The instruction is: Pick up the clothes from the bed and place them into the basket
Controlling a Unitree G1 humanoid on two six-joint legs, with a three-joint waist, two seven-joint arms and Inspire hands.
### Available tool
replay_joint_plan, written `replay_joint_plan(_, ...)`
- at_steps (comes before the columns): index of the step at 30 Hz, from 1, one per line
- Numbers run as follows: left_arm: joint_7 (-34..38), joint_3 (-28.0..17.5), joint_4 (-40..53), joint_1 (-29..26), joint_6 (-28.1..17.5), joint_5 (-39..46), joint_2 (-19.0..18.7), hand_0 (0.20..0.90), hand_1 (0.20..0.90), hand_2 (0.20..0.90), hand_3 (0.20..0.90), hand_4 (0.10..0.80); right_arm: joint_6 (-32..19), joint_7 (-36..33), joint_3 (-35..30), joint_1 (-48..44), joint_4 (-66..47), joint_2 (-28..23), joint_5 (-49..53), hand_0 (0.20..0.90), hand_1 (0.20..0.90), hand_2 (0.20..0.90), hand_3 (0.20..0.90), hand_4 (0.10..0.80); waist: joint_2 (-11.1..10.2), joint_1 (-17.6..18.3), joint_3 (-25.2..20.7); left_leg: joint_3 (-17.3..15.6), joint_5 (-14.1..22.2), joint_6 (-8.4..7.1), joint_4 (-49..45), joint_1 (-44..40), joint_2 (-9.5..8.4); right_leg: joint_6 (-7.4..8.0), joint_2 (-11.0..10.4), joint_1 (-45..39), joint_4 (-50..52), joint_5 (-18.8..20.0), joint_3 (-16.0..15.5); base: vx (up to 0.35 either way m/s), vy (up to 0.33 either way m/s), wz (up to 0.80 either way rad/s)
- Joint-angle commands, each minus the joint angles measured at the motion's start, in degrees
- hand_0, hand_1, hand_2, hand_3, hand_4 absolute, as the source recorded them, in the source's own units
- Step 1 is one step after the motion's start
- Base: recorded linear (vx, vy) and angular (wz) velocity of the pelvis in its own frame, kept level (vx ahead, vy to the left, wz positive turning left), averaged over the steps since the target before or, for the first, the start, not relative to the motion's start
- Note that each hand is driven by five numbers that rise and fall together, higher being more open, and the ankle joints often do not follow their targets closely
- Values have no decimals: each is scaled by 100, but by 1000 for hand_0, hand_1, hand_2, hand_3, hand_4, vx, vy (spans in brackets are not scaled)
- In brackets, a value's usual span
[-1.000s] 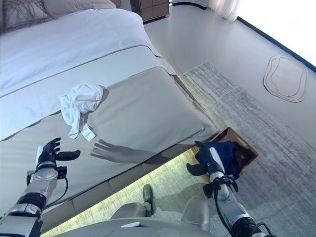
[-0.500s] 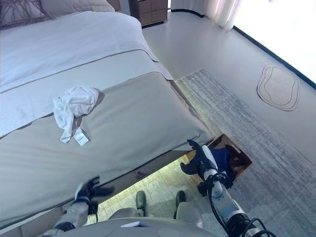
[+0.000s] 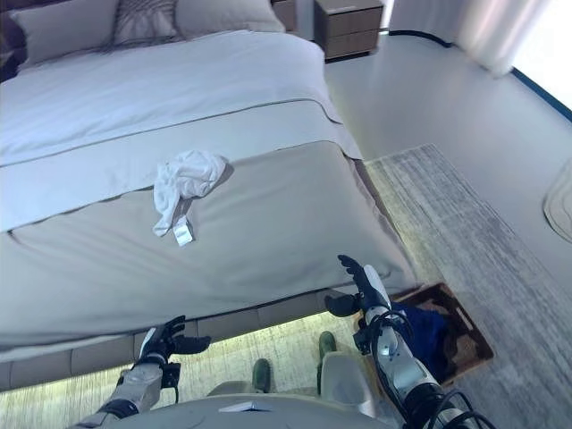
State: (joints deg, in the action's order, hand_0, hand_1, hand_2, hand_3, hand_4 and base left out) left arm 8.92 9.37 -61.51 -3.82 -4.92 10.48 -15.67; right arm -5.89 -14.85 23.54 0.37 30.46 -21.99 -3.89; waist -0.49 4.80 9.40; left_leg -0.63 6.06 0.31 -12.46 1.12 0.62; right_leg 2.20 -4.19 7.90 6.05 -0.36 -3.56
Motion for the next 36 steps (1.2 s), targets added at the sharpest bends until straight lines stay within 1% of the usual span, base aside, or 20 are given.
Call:
replay_joint_plan(1, -210, 385, 300, -417, -51, -383, -3, 900, 900, 900, 900, 800, -412, -458, -166, -614, -635, -176, 25, 900, 900, 900, 900, 800, -120, 55, 33, -662, 8, -133, 361, -296, -167, 155, -105, -513, -574, 403, 8, -4, 98, 92)
replay_joint_plan(2, -311, 556, 259, -422, -20, -587, 81, 900, 900, 900, 900, 800, -420, -412, -225, -686, -643, -182, 96, 900, 900, 900, 900, 800, -117, 53, 58, -716, 40, -60, 593, -310, -239, 202, -126, -530, -599, 388, -70, 10, 82, 87)
replay_joint_plan(3, -388, 648, 232, -397, -19, -777, 98, 900, 900, 900, 900, 800, -397, -366, -235, -710, -662, -177, 159, 900, 900, 900, 900, 800, -120, 50, 68, -704, 70, -28, 602, -297, -260, 216, -137, -496, -543, 365, -85, -14, 74, 65)
replay_joint_plan(4, -448, 859, 274, -370, -4, -1125, 93, 900, 900, 900, 900, 800, -289, -78, -232, -811, -719, -212, 541, 900, 900, 900, 900, 800, -144, 34, 83, -582, 123, 24, 655, -356, -294, 233, -132, -394, -472, 392, -48, -28, 50, 34)
replay_joint_plan(5, -514, 1062, 275, -378, 59, -1263, 87, 900, 900, 900, 900, 800, -237, 215, -237, -921, -661, -223, 719, 900, 900, 900, 900, 800, -157, 14, 100, -501, 143, 81, 772, -432, -320, 242, -113, -311, -411, 412, -32, -16, 77, 0)
replay_joint_plan(7, -673, 1205, 261, -356, 105, -1279, 94, 900, 900, 900, 900, 800, -263, 496, -249, -1023, -590, -259, 536, 900, 900, 900, 900, 800, -168, -14, 96, -509, 108, 136, 985, -544, -343, 295, -91, -261, -384, 463, -59, 41, 88, -19)
replay_joint_plan(9, -791, 1193, 187, -313, 277, -1135, 110, 900, 900, 900, 900, 800, -178, 678, -205, -1150, -612, -396, 231, 900, 900, 900, 900, 800, -228, -88, 78, -492, 104, 206, 1127, -678, -414, 387, -91, -269, -403, 538, -82, 68, 85, -6)
replay_joint_plan(12, -721, 1267, -61, -297, 203, -1464, -56, 900, 900, 900, 900, 800, -78, 655, -102, -1543, -527, -616, -456, 900, 900, 900, 900, 800, -313, -214, 67, -466, 97, 251, 1224, -762, -459, 493, -139, -241, -394, 645, -130, 49, 80, 2)
replay_joint_plan(15, -663, 1239, -196, -324, 232, -1377, -232, 900, 900, 900, 900, 800, 170, 626, 85, -2209, -417, -830, -1006, 900, 900, 900, 900, 800, -359, -392, 86, -433, 94, 299, 1212, -741, -496, 571, -223, -213, -369, 724, -220, 41, 124, 4)
replay_joint_plan(18, -615, 1046, -264, -322, 234, -1217, -341, 900, 900, 900, 900, 800, 385, 493, 224, -2649, -343, -882, -1455, 900, 900, 900, 900, 800, -386, -572, 126, -360, 115, 347, 1122, -651, -522, 575, -310, -217, -285, 715, -280, 50, 106, 17)
replay_joint_plan(19, -632, 935, -273, -293, 232, -1097, -436, 900, 900, 900, 900, 800, 660, 363, 356, -3015, -210, -897, -1693, 900, 900, 900, 900, 800, -404, -761, 201, -265, 137, 390, 1017, -545, -543, 551, -385, -207, -172, 702, -343, 39, 67, 29)
replay_joint_plan(21, -657, 891, -245, -298, 235, -1116, -478, 900, 900, 900, 900, 800, 794, 304, 417, -3196, -136, -901, -1693, 900, 900, 900, 900, 800, -412, -841, 250, -210, 142, 403, 950, -458, -550, 542, -418, -188, -127, 686, -377, -12, 32, 28)
replay_joint_plan(22, -665, 866, -224, -329, 229, -1120, -598, 900, 900, 900, 900, 800, 990, 198, 535, -3689, 138, -941, -1722, 900, 900, 900, 900, 800, -432, -1029, 402, -90, 138, 424, 857, -263, -566, 510, -471, -100, -20, 683, -455, -73, 14, 32)
replay_joint_plan(23, -668, 869, -212, -354, 238, -1120, -645, 900, 900, 900, 900, 800, 1020, 129, 573, -3890, 280, -944, -1726, 900, 900, 900, 900, 800, -440, -1092, 473, -43, 133, 431, 827, -180, -573, 500, -491, -50, 21, 689, -482, -194, 4, 36)
replay_joint_plan(25, -645, 848, -187, -517, 280, -961, -808, 900, 900, 900, 900, 800, 1060, -161, 712, -4667, 846, -1015, -1689, 900, 900, 900, 900, 800, -453, -1335, 751, 94, 67, 433, 773, 162, -582, 468, -537, 125, 69, 666, -590, -227, -6, 47)
replay_joint_plan(27, -617, 801, -168, -598, 377, -825, -848, 900, 900, 900, 900, 800, 1084, -333, 778, -5042, 1069, -1083, -1766, 900, 900, 900, 900, 800, -444, -1464, 897, 169, 9, 420, 772, 335, -581, 460, -554, 195, 52, 665, -661, -141, 1, 64)
replay_joint_plan(31, -639, 780, -28, -721, 390, -592, -950, 900, 900, 900, 900, 800, 1204, -667, 849, -6154, 1832, -1274, -1744, 900, 900, 900, 900, 800, -442, -1861, 1255, 378, -227, 325, 864, 926, -553, 473, -529, 359, -177, 666, -920, -125, -52, 43)
replay_joint_plan(32, -642, 779, -25, -724, 394, -587, -951, 900, 900, 900, 900, 800, 1208, -671, 853, -6171, 1843, -1276, -1747, 900, 900, 900, 900, 800, -443, -1865, 1259, 384, -231, 323, 864, 939, -553, 474, -529, 364, -182, 666, -928, -46, -88, 48)
replay_joint_plan(33, -673, 814, 31, -726, 386, -577, -962, 900, 900, 900, 900, 800, 1323, -787, 967, -6415, 1981, -1347, -1638, 900, 900, 900, 900, 800, -471, -1982, 1347, 443, -277, 290, 867, 1097, -537, 484, -515, 397, -269, 666, -1031, -5, -64, 53)
replay_joint_plan(36, -752, 849, 131, -697, 351, -558, -975, 900, 900, 900, 900, 800, 1522, -934, 1086, -6700, 2102, -1414, -1613, 900, 900, 900, 900, 800, -511, -2095, 1459, 517, -297, 254, 782, 1313, -522, 493, -504, 476, -320, 654, -1158, -1, -47, 48)
